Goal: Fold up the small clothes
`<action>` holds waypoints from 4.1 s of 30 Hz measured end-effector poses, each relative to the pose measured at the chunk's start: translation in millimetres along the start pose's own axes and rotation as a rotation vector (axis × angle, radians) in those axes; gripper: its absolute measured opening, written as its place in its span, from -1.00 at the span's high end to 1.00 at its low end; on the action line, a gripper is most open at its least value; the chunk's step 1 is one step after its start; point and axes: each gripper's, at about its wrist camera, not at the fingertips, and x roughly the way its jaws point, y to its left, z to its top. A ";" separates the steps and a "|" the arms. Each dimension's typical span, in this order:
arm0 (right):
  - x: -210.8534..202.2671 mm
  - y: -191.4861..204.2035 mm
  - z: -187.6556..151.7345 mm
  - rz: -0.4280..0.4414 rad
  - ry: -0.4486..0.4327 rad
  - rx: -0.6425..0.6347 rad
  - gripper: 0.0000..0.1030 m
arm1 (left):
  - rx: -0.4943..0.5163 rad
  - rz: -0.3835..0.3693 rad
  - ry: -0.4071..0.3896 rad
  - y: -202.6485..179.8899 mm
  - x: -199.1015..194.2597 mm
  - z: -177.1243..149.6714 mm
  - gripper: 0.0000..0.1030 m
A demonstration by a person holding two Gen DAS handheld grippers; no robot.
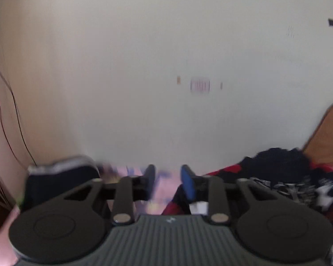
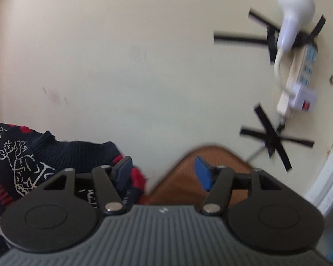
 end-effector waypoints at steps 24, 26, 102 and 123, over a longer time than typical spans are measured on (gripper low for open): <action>-218.8 1.4 -125.2 0.293 0.136 0.198 0.76 | -0.014 -0.334 0.162 54.4 -142.2 -179.4 0.04; -217.7 -19.5 -97.6 0.021 0.039 0.022 0.76 | -0.015 -0.325 0.146 59.0 -150.2 -179.2 0.04; -142.3 392.3 146.5 1.165 0.027 -0.108 0.68 | -0.508 0.039 -0.068 266.2 -292.6 -225.4 0.08; -6.0 -85.8 -31.0 0.402 0.168 0.521 -0.52 | -0.201 -0.317 0.109 84.4 -3.3 -40.0 -0.12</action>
